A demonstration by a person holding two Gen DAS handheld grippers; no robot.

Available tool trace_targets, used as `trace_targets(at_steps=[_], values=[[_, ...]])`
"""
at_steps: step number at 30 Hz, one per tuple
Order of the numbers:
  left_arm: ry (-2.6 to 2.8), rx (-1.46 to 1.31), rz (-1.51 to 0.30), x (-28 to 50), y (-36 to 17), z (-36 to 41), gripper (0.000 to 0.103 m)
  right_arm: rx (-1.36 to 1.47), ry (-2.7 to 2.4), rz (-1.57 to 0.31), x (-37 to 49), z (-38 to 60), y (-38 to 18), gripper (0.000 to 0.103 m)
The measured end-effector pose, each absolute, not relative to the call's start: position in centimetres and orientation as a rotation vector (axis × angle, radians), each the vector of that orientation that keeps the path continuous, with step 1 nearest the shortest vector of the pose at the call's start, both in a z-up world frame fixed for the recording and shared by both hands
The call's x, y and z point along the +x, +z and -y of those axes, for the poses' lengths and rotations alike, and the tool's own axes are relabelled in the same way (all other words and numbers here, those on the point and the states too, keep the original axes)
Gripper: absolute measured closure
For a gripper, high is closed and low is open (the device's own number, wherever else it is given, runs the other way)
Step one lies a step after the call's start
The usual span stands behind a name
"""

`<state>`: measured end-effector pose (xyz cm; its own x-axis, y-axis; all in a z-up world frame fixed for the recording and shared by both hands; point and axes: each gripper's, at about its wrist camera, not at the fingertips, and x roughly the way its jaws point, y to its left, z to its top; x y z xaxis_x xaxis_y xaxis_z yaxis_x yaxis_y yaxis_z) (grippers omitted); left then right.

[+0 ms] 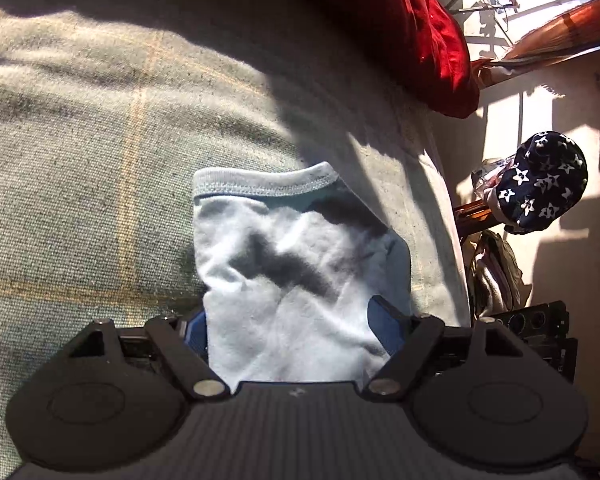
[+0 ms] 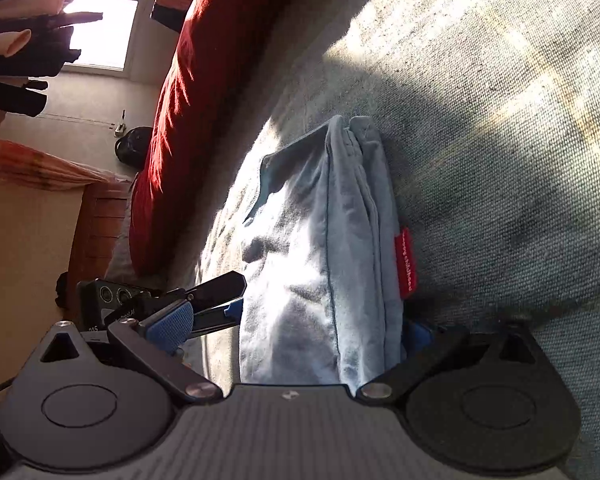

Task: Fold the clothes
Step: 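Bring both open grippers to the edge of the folded light-blue shirt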

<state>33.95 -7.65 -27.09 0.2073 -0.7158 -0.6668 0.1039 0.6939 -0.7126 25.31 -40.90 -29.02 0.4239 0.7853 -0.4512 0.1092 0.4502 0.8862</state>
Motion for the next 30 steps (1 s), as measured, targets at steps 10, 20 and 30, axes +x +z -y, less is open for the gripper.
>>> trace_targets(at_steps=[10,20,30], values=[[-0.587,-0.674,-1.281,29.7,-27.2,6.1,0.023,1.098,0.583,-1.124,22.3,41.3,-29.2,0.000],[-0.604,-0.585,-1.270,29.8,-26.6,7.4,0.022,1.150,0.562,-1.140,22.8,41.5,-29.9,0.000],[-0.609,-0.588,-1.246,29.5,-26.6,6.9,0.022,1.139,0.563,-1.118,22.5,41.4,-29.9,0.000]])
